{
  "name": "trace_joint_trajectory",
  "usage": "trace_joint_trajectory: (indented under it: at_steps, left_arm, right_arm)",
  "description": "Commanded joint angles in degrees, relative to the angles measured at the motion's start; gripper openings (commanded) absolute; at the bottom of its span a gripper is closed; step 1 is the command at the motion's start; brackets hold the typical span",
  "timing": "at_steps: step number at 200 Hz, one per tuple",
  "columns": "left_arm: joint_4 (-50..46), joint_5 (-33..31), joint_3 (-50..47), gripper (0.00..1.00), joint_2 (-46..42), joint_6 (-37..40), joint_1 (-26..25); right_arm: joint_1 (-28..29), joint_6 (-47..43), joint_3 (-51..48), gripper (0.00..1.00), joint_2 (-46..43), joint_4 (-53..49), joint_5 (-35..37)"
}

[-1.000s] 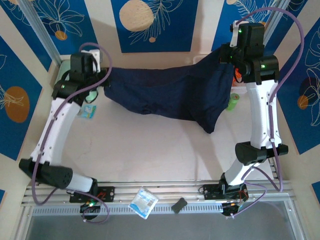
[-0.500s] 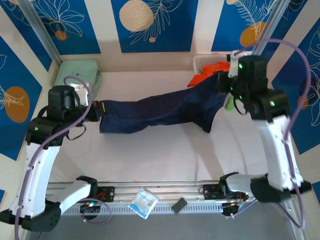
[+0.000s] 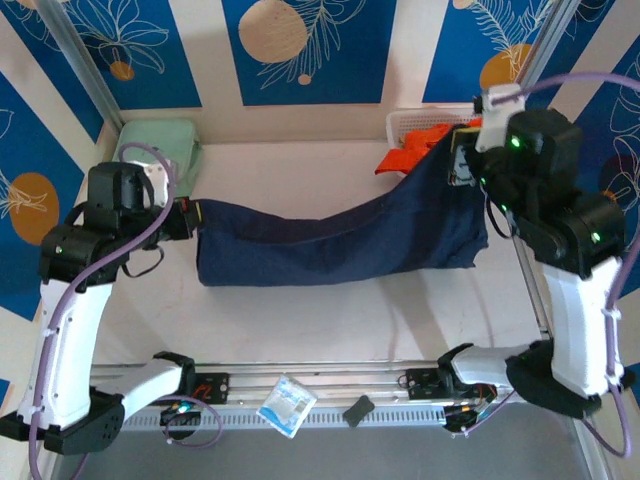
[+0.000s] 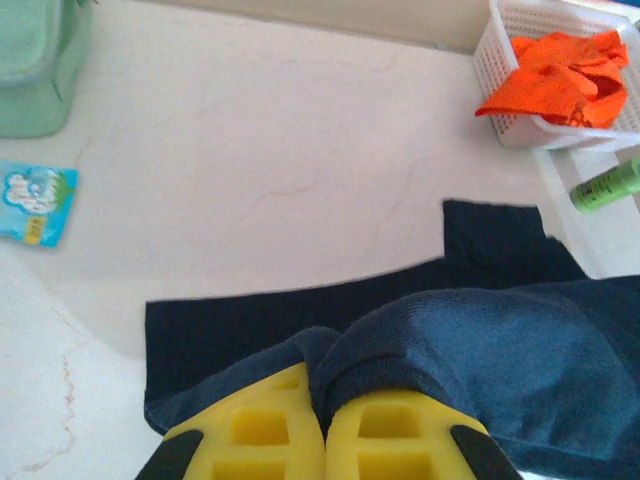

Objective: Fold and stack the t-shirts

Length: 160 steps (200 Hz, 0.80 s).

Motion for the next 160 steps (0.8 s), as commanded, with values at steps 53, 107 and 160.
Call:
trace_joint_trajectory:
  at_steps: [53,107,160]
  left_arm:
    - [-6.01,-2.61,7.46,0.0,-1.54,0.62,-0.01]
    - [-5.89,-11.63,4.72,0.0,2.25,0.5,0.02]
    - [2.95,-18.16,4.84,0.0,14.04,1.07,2.67]
  right_arm:
    - [9.65,-1.18,1.8,0.0,-4.61,-3.45,10.33]
    - [7.75,-6.52,-2.91,0.0,-0.64,2.57,11.74]
    - [-3.46,-7.1,0.48,0.0,13.79,10.05,-0.83]
